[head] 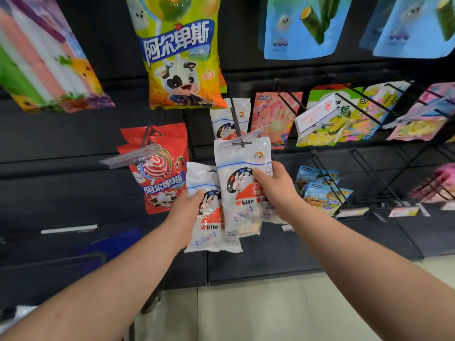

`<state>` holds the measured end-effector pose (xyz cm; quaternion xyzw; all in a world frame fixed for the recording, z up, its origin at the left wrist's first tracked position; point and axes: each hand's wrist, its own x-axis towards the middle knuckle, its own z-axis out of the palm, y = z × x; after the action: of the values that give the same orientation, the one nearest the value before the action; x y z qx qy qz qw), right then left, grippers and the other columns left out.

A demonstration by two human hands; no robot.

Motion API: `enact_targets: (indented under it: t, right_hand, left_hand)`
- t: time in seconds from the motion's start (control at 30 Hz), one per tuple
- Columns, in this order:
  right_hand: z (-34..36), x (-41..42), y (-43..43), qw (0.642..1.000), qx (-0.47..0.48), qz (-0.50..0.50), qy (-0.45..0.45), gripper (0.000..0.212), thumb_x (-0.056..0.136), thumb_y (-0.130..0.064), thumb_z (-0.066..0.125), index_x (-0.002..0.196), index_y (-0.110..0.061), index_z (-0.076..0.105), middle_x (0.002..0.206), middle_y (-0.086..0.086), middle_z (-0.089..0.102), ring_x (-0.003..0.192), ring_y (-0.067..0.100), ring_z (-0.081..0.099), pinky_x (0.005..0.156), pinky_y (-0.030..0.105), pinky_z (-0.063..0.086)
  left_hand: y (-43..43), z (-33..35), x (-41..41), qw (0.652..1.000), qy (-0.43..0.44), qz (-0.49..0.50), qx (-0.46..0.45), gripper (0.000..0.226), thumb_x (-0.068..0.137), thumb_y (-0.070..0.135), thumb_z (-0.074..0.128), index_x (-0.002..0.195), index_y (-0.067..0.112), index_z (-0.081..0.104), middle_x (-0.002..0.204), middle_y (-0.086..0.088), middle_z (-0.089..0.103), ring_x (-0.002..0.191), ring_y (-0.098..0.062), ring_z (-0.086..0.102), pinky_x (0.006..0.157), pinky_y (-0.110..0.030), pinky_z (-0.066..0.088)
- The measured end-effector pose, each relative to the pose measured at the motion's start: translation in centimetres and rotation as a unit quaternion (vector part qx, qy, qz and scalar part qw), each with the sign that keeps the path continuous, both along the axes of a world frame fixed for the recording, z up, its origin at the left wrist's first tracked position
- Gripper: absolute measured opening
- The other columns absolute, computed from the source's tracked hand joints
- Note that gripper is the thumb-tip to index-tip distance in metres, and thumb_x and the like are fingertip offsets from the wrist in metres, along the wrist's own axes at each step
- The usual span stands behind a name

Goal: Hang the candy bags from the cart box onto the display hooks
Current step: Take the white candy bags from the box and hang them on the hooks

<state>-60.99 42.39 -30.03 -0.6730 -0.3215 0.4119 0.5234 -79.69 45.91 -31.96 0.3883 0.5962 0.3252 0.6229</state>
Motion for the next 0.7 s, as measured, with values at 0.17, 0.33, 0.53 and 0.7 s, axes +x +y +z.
enact_targets:
  t: [0.17,0.33,0.53,0.7]
  right_hand:
    - [0.0,-0.3,0.7,1.0,-0.01,-0.009,0.003,0.025,0.092,-0.028,0.058,0.113,-0.019,0.047,0.111,0.007,0.066,0.091,0.02,0.067,0.074,0.035,0.056]
    - [0.1,-0.3,0.9,1.0,-0.011,-0.012,0.003,0.025,0.093,-0.027,0.058,0.114,-0.018,0.048,0.111,0.008,0.067,0.091,0.021,0.068,0.076,0.036,0.057]
    - [-0.3,-0.2,0.4,1.0,-0.01,-0.015,0.013,0.026,0.092,-0.026,0.059,0.115,-0.02,0.048,0.11,0.007,0.068,0.091,0.021,0.069,0.081,0.042,0.058]
    - [0.5,0.0,1.0,0.999,-0.001,-0.027,0.028,0.025,0.092,-0.026,0.058,0.115,-0.019,0.051,0.107,0.008,0.068,0.086,0.021,0.069,0.074,0.038,0.058]
  left_hand:
    - [0.4,-0.3,-0.2,1.0,0.0,-0.001,0.006,0.013,0.098,0.028,0.053,0.093,0.027,0.065,0.07,0.001,0.075,0.068,-0.022,0.073,0.062,-0.038,0.057]
    - [0.2,-0.2,-0.1,1.0,-0.004,-0.002,0.009,0.014,0.098,0.026,0.052,0.092,0.028,0.064,0.067,0.002,0.074,0.071,-0.024,0.071,0.069,-0.041,0.057]
    - [0.0,-0.2,-0.8,1.0,-0.005,0.003,0.005,0.014,0.098,0.027,0.053,0.091,0.029,0.064,0.072,0.001,0.075,0.074,-0.023,0.071,0.071,-0.042,0.057]
    - [-0.3,-0.1,-1.2,1.0,-0.001,0.002,0.012,0.015,0.098,0.027,0.052,0.09,0.028,0.064,0.072,0.003,0.075,0.077,-0.023,0.071,0.076,-0.043,0.057]
